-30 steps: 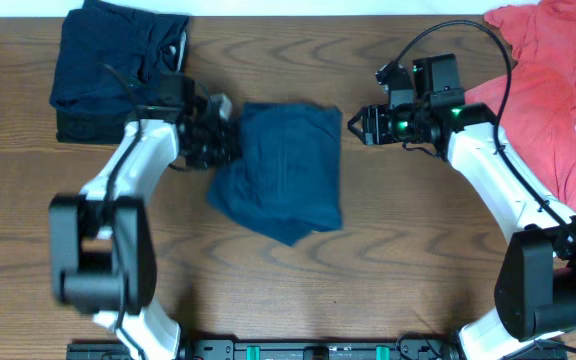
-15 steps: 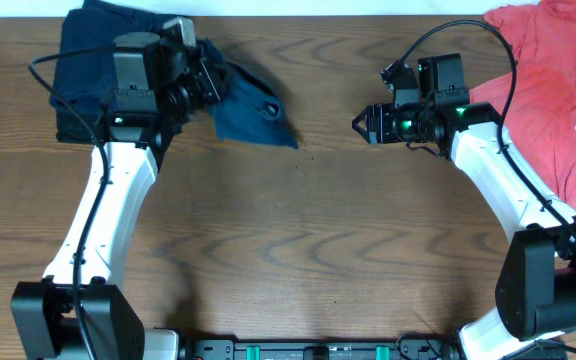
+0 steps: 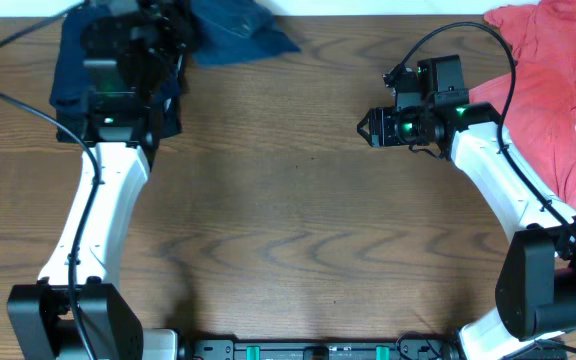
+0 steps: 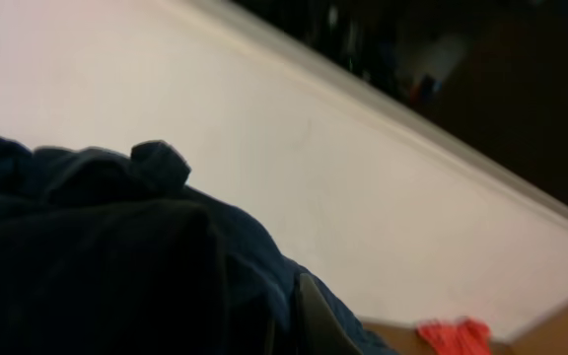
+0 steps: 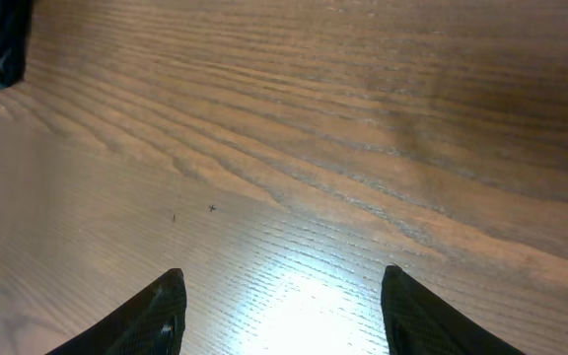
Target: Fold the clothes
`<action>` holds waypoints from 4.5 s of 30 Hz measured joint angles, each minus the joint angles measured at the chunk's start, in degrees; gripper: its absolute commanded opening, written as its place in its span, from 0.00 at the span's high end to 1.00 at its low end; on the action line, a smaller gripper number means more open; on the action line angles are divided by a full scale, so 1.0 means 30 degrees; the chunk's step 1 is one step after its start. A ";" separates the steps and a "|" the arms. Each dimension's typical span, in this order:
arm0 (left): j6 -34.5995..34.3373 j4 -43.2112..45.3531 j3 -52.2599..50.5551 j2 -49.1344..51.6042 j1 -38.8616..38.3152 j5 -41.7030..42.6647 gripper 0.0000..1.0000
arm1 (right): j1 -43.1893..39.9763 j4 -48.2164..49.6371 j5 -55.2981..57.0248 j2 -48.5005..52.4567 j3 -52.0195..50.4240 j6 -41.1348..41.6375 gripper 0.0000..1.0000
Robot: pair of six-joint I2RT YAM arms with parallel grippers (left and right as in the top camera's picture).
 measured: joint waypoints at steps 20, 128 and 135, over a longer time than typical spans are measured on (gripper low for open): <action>0.3031 -0.0087 0.8524 0.7293 0.4393 0.0160 0.94 | 0.0000 -0.0058 0.0350 0.0000 0.0007 0.0000 0.39; 1.2866 -1.0156 1.4870 1.7719 0.4874 -0.6550 0.02 | -0.0036 0.0117 0.1122 0.0029 0.0007 -0.0765 0.01; 1.2874 -1.4171 1.4149 1.4622 0.4889 -0.6601 0.02 | -0.0036 -0.0350 0.1355 0.0131 0.1304 -0.0954 0.01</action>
